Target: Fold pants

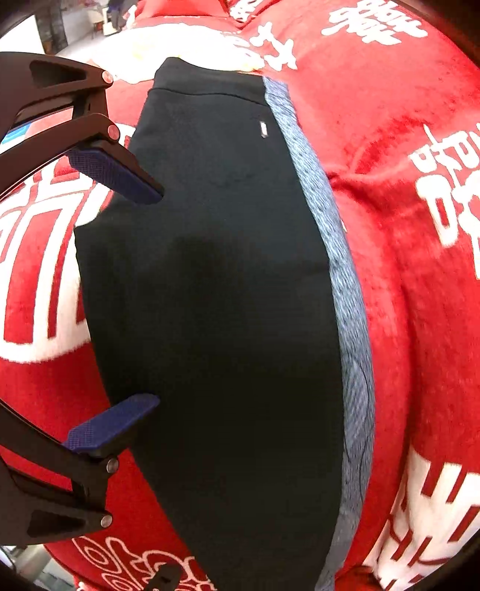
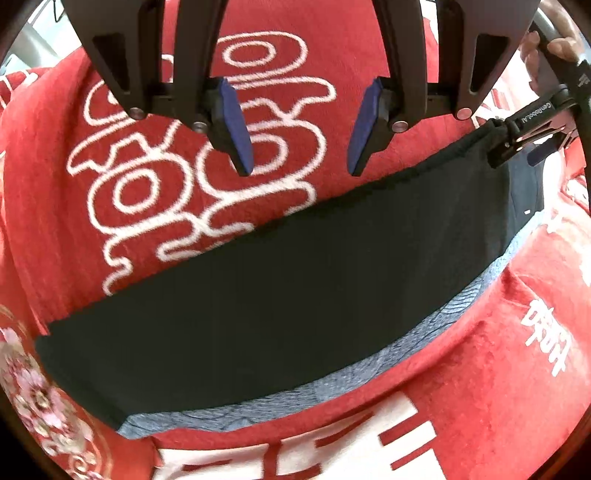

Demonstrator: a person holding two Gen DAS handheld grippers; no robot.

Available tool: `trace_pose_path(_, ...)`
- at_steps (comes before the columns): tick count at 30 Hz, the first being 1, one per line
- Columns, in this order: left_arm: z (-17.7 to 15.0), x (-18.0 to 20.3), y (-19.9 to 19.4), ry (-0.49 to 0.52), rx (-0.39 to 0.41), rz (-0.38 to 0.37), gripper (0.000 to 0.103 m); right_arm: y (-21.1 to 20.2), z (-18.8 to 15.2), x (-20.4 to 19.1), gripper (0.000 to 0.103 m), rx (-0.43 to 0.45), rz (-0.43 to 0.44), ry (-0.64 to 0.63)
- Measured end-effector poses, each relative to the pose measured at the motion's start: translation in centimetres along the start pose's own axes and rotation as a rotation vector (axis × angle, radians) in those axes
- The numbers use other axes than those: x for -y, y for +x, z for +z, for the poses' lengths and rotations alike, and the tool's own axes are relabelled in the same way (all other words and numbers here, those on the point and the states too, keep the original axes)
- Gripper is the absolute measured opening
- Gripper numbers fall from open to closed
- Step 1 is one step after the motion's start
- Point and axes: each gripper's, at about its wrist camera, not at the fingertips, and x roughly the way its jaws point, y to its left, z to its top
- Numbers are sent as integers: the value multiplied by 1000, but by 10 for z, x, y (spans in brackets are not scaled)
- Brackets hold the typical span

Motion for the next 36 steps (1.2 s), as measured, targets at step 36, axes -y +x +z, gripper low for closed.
trace_pose_path(36,48,134,3,46,48,-157,103,-23,14,210,65,310,529,611)
